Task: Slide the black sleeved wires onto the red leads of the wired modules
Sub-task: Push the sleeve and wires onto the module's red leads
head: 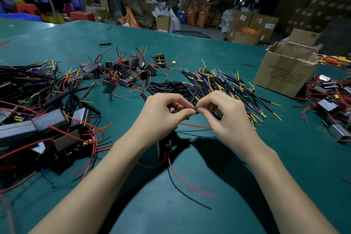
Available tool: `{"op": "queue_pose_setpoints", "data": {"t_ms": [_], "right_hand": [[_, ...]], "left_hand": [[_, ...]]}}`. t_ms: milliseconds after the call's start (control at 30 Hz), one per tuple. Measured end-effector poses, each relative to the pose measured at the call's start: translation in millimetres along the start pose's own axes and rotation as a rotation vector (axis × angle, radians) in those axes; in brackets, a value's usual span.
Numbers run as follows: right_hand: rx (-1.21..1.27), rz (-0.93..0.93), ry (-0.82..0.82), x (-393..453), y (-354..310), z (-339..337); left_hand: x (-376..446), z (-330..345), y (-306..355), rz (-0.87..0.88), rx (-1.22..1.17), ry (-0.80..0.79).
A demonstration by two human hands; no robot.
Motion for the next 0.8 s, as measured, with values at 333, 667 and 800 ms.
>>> {"op": "queue_pose_setpoints", "data": {"t_ms": [333,667,800], "right_hand": [[0.455,0.429,-0.053,-1,15,-5],[0.592,0.405,-0.159,-1,8,-4],[0.664,0.444,-0.135,-1,10,-5]], "left_hand": [[0,1,-1,0.03,0.031,-0.026],[-2,1,5,0.178,0.117,-0.031],[-4,6,7,0.211,0.111,-0.003]]}}
Point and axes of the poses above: each hand's wrist, its own x-axis towards the middle knuckle, its own z-axis out of the palm, y = z × x, the point moved 3 cm from there along x, towards the middle knuckle
